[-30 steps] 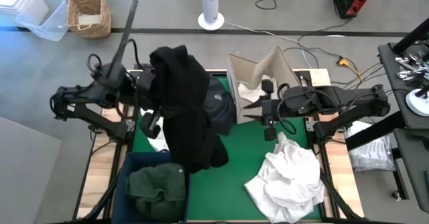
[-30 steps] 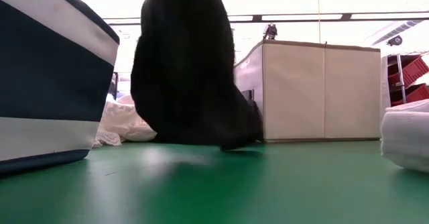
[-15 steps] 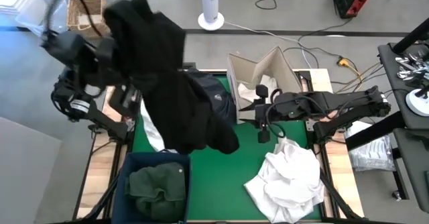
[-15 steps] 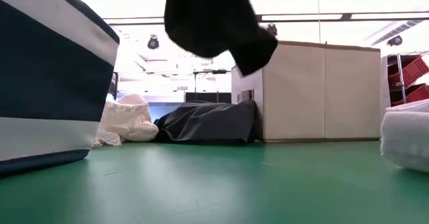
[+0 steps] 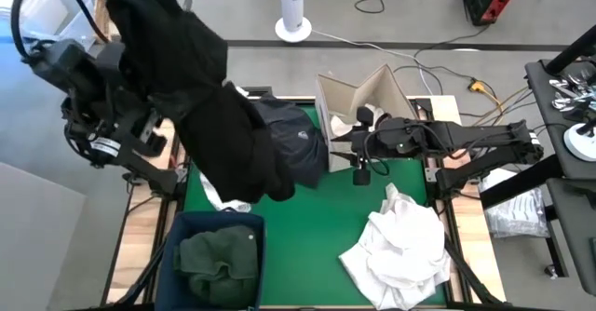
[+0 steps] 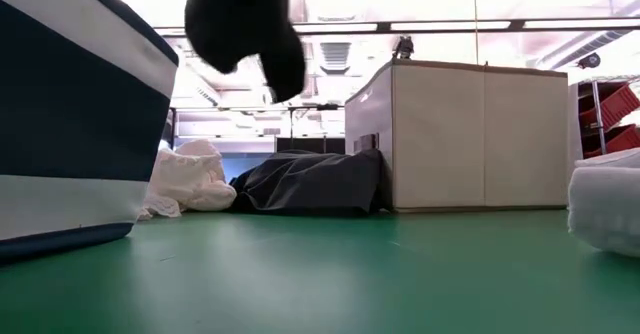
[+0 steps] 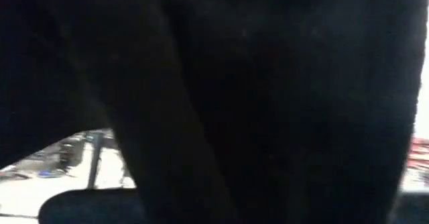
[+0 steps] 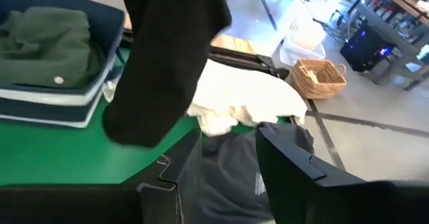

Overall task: Sort clothes
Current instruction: Put the black jacket into the blue laundry organizer

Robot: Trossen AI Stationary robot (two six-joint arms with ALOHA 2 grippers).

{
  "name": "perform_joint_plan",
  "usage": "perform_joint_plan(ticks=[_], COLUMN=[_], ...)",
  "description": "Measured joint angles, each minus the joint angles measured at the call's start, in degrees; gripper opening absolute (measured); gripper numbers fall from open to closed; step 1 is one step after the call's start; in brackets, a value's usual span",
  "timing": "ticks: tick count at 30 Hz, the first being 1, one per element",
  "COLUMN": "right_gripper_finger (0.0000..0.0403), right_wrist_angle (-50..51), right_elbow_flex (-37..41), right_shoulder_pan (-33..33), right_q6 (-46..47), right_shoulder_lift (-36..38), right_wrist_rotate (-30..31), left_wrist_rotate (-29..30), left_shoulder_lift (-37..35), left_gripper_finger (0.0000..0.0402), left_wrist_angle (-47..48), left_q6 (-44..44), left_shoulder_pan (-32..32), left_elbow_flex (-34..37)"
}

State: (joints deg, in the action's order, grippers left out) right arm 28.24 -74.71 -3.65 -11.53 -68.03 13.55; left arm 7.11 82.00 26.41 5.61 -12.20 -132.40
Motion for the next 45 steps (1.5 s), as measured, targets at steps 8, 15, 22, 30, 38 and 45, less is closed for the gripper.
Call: perform_joint_plan(ticks=[8, 15, 22, 30, 38, 45], right_gripper_finger=[0.0130, 0.0144, 0.0141, 0.0130, 0.0141, 0.0144], right_wrist_angle=[0.21, 0.15, -0.24, -0.84, -1.84, -3.19], right_elbow_flex=[0.96, 2.24, 3.91, 4.71, 4.71, 4.73], right_shoulder_pan=[1.08, 1.08, 1.19, 1.19, 1.19, 1.19], right_q6=[0.35, 1.43, 4.46, 7.01, 7.76, 9.69], right_shoulder_lift=[0.00, 0.00, 0.00, 0.00, 0.00, 0.00], right_wrist_rotate=[-0.01, -0.01, -0.03, -0.03, -0.05, -0.05], left_wrist_rotate=[2.59, 19.77, 37.12, 58.67, 69.61, 77.63], left_shoulder_lift=[-0.43, -1.04, -0.06, 1.39, 4.32, 7.44], left_gripper_finger=[0.0025, 0.0025, 0.0025, 0.0026, 0.0026, 0.0027], left_wrist_angle=[2.34, 1.91, -3.23, -4.39, -14.28, -31.35], left_q6=[3.20, -7.02, -15.35, -16.23, -18.28, -31.27], left_shoulder_pan=[-12.33, -28.93, -41.03, -48.28, -52.56, -57.56], left_elbow_flex=[-2.54, -2.54, -2.54, -2.54, -2.51, -2.58])
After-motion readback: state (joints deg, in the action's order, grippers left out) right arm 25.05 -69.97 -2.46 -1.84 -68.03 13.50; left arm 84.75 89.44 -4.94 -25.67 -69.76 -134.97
